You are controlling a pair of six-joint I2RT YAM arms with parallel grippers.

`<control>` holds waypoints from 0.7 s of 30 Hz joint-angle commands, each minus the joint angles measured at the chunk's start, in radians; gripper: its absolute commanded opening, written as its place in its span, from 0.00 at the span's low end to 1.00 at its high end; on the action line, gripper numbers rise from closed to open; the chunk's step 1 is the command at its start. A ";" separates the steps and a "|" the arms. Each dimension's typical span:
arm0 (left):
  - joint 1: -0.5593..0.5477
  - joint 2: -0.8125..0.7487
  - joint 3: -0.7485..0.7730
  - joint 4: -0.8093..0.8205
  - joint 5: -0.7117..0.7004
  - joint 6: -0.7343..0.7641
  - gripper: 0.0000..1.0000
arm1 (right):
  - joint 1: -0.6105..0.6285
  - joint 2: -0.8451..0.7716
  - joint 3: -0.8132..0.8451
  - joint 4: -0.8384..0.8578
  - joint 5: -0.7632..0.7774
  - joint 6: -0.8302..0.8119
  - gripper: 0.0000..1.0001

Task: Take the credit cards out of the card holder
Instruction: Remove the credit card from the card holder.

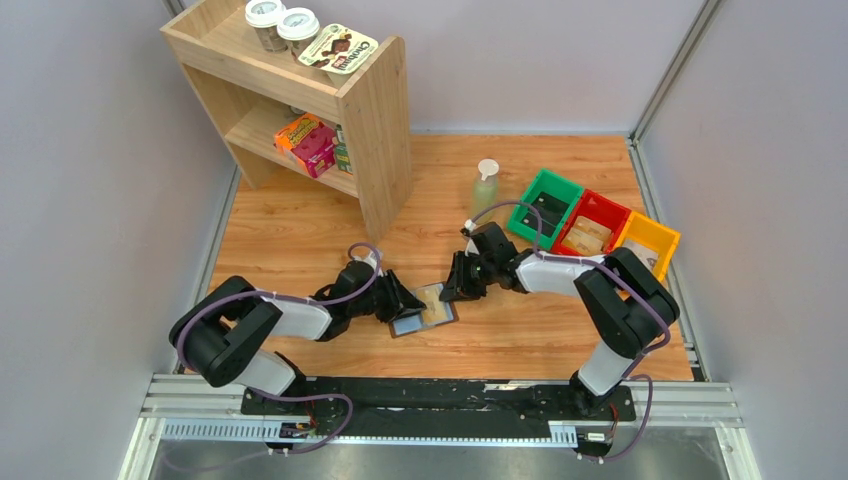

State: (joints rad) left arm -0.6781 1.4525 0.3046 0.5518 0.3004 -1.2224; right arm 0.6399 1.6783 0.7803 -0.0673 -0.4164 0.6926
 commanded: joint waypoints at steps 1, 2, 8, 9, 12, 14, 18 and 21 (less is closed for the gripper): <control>0.005 0.026 0.010 0.043 0.006 -0.037 0.39 | 0.000 0.037 -0.038 -0.012 0.034 0.010 0.25; 0.005 0.031 0.008 0.048 0.008 -0.038 0.39 | 0.001 0.037 -0.039 -0.012 0.034 0.010 0.25; 0.005 0.023 0.010 0.092 0.019 -0.061 0.39 | 0.001 0.040 -0.041 -0.008 0.034 0.013 0.25; 0.005 0.011 0.007 0.097 0.016 -0.066 0.38 | 0.000 0.040 -0.042 -0.006 0.034 0.013 0.25; 0.005 -0.024 0.004 0.129 0.009 -0.077 0.33 | 0.000 0.040 -0.044 -0.005 0.036 0.015 0.25; 0.005 -0.050 0.004 0.135 0.003 -0.080 0.28 | 0.000 0.041 -0.044 -0.003 0.034 0.013 0.25; 0.005 -0.095 -0.005 0.152 -0.018 -0.078 0.17 | 0.000 0.055 -0.038 -0.008 0.025 0.010 0.25; 0.005 -0.103 -0.009 0.161 -0.024 -0.078 0.13 | 0.000 0.060 -0.039 -0.005 0.021 0.013 0.25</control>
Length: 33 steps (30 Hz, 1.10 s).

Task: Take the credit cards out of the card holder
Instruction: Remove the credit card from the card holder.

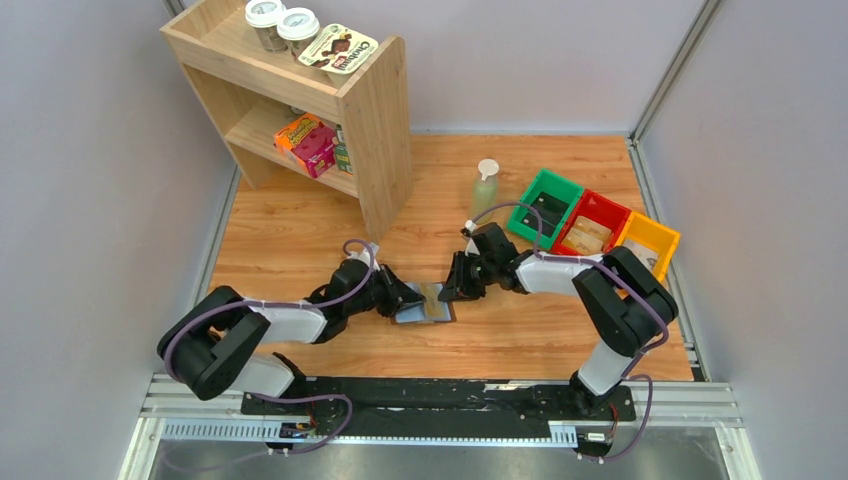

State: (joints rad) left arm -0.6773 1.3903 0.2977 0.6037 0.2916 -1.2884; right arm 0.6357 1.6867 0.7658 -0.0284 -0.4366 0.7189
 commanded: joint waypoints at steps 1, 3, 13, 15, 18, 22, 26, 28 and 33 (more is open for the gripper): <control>0.004 -0.033 0.004 0.113 -0.012 -0.011 0.13 | 0.005 0.051 -0.025 -0.042 0.039 -0.013 0.25; 0.004 -0.010 0.014 0.117 0.004 -0.009 0.13 | 0.005 0.054 -0.025 -0.041 0.038 -0.012 0.25; 0.002 0.128 0.031 0.211 0.061 -0.043 0.31 | 0.005 0.059 -0.025 -0.041 0.035 -0.012 0.25; 0.002 0.131 0.029 0.212 0.060 -0.038 0.31 | 0.005 0.062 -0.025 -0.041 0.036 -0.012 0.25; 0.002 0.118 0.020 0.214 0.046 -0.038 0.29 | 0.005 0.071 -0.020 -0.057 0.053 -0.010 0.25; 0.002 0.090 0.006 0.214 0.027 -0.042 0.15 | 0.004 0.094 -0.014 -0.076 0.067 -0.009 0.24; 0.002 0.061 -0.009 0.212 0.012 -0.043 0.06 | 0.004 0.103 -0.014 -0.084 0.076 -0.004 0.23; 0.002 0.047 -0.012 0.203 0.008 -0.043 0.06 | 0.002 0.102 -0.014 -0.087 0.082 -0.004 0.23; 0.002 0.019 -0.011 0.173 0.004 -0.032 0.05 | -0.005 0.102 -0.020 -0.087 0.090 0.002 0.23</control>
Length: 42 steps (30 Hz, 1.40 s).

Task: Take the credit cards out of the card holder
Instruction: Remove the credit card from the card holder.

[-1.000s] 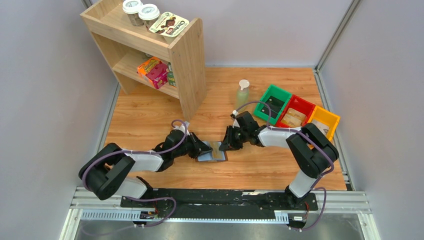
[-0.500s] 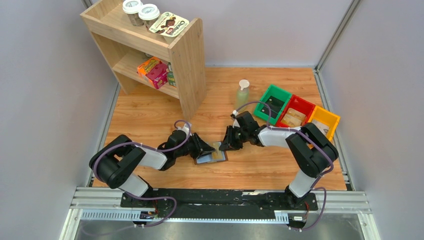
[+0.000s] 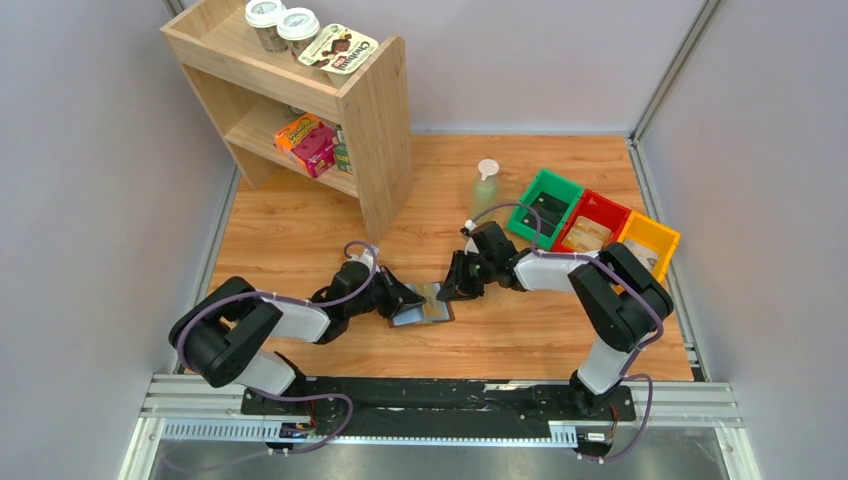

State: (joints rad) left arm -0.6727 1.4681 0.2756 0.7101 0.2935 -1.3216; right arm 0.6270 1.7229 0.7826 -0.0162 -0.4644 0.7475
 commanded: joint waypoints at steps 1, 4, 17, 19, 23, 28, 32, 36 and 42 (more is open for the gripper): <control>-0.002 -0.069 0.010 0.062 0.003 0.004 0.05 | 0.002 0.066 -0.039 -0.099 0.118 -0.027 0.23; -0.002 -0.092 0.010 0.022 -0.001 0.015 0.05 | 0.000 0.064 -0.040 -0.099 0.121 -0.027 0.23; -0.002 -0.210 0.014 -0.239 -0.048 0.074 0.05 | -0.003 0.057 -0.042 -0.091 0.115 -0.027 0.23; -0.001 -0.219 0.017 -0.280 -0.057 0.088 0.04 | -0.003 0.037 -0.046 -0.083 0.118 -0.028 0.23; -0.001 -0.250 0.010 -0.342 -0.063 0.101 0.02 | -0.003 0.012 -0.039 -0.106 0.136 -0.043 0.24; -0.001 -0.342 0.033 -0.509 -0.109 0.151 0.01 | -0.003 0.015 -0.033 -0.105 0.141 -0.043 0.23; -0.001 -0.436 0.043 -0.653 -0.166 0.182 0.00 | -0.004 0.007 -0.028 -0.108 0.150 -0.045 0.23; -0.001 -0.514 0.036 -0.756 -0.200 0.194 0.00 | -0.003 -0.012 -0.013 -0.129 0.165 -0.050 0.24; 0.001 -0.640 0.034 -0.853 -0.238 0.200 0.00 | -0.003 -0.101 0.003 -0.163 0.194 -0.042 0.27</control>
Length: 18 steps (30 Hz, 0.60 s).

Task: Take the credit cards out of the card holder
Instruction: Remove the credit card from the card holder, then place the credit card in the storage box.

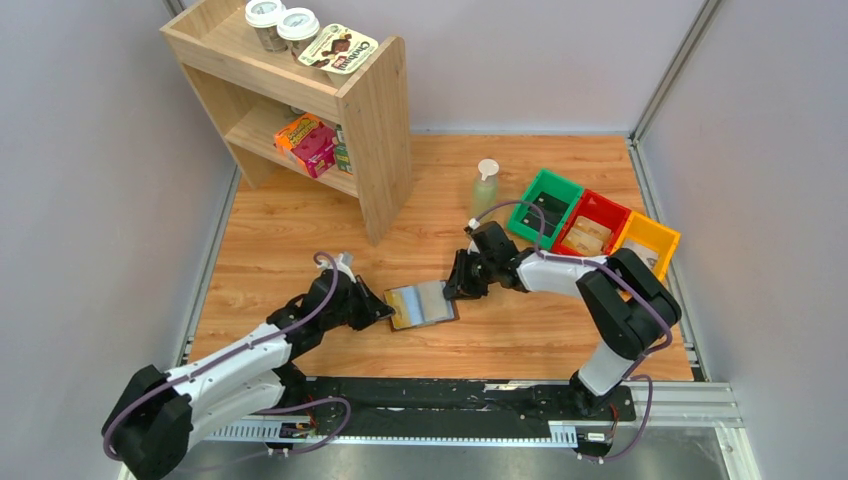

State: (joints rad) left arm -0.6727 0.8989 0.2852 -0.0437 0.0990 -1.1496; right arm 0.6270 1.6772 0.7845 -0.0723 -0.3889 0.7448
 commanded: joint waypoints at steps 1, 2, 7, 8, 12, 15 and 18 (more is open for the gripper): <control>-0.001 -0.098 0.028 -0.107 -0.053 0.030 0.00 | -0.003 -0.075 0.004 -0.115 0.128 -0.038 0.28; -0.001 -0.118 0.026 -0.122 -0.058 0.030 0.00 | -0.003 -0.094 0.007 -0.121 0.136 -0.036 0.30; -0.001 -0.216 0.057 -0.154 -0.091 0.033 0.00 | -0.003 -0.238 0.009 -0.150 0.205 -0.001 0.46; -0.001 -0.236 0.071 -0.137 -0.096 0.028 0.00 | -0.003 -0.266 0.004 -0.147 0.214 0.010 0.49; -0.001 -0.239 0.124 -0.075 -0.139 0.024 0.00 | -0.003 -0.382 -0.002 -0.132 0.251 0.044 0.58; -0.001 -0.206 0.160 0.022 -0.137 0.027 0.00 | -0.001 -0.459 -0.024 -0.068 0.231 0.082 0.64; -0.001 -0.146 0.180 0.140 -0.128 -0.018 0.00 | 0.013 -0.545 -0.103 0.058 0.208 0.161 0.68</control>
State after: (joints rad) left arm -0.6727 0.6983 0.4145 -0.0895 -0.0166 -1.1397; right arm 0.6270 1.2274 0.7589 -0.1684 -0.1837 0.8005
